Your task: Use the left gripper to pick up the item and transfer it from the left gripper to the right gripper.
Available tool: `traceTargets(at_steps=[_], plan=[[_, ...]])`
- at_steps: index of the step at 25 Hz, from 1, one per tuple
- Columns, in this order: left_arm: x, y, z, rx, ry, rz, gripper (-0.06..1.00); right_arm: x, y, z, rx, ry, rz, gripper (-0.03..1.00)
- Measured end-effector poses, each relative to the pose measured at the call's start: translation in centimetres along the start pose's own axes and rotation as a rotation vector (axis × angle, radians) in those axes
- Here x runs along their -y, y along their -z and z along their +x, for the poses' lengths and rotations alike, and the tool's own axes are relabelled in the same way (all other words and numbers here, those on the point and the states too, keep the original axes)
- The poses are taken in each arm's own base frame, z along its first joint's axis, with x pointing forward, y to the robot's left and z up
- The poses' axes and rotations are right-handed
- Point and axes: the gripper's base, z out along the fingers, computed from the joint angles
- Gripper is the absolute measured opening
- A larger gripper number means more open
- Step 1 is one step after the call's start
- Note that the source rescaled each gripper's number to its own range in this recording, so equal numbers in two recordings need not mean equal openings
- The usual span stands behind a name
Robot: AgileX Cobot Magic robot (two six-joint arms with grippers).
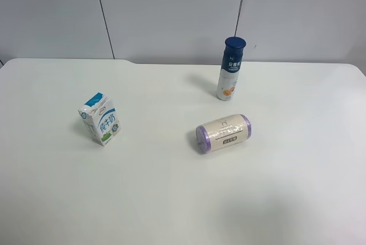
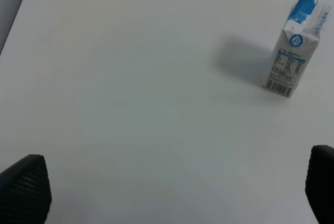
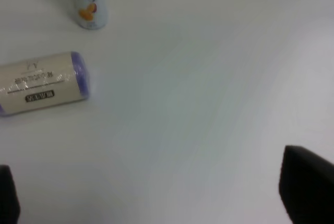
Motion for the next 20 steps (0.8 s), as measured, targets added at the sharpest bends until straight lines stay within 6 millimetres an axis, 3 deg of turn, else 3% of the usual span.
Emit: traceTargets(at_steps=[20], plan=[[0.0, 0.0, 0.0, 0.0, 0.0, 0.0, 1.0, 0.0, 0.0, 0.0, 0.0, 0.0, 0.0, 1.0]])
